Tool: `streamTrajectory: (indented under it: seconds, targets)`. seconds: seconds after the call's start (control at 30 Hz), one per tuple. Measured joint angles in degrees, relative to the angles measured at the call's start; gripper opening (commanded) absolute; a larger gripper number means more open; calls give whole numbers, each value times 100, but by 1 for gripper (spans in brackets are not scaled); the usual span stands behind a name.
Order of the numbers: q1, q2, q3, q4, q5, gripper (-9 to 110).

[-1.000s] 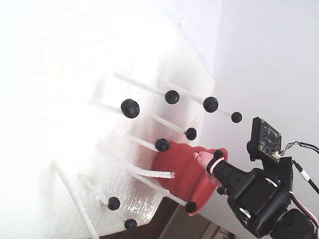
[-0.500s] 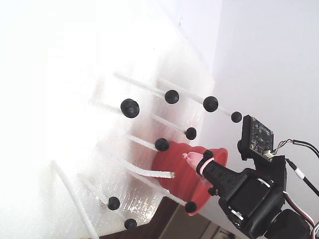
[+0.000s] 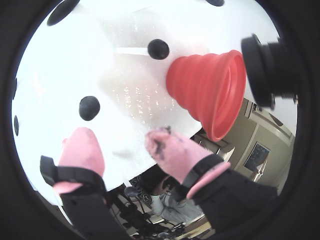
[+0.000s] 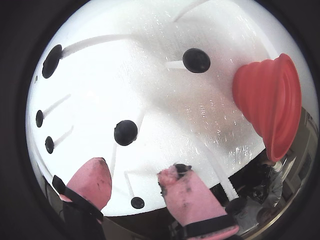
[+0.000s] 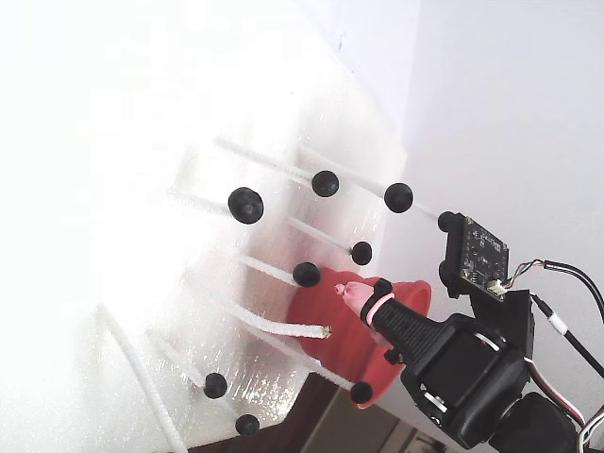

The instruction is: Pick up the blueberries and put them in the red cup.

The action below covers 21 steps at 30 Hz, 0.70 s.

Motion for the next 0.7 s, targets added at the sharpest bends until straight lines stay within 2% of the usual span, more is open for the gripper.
streamTrajectory:
  seconds: [0.7]
  targets:
    - [-88,-668,-9,-352,9,20]
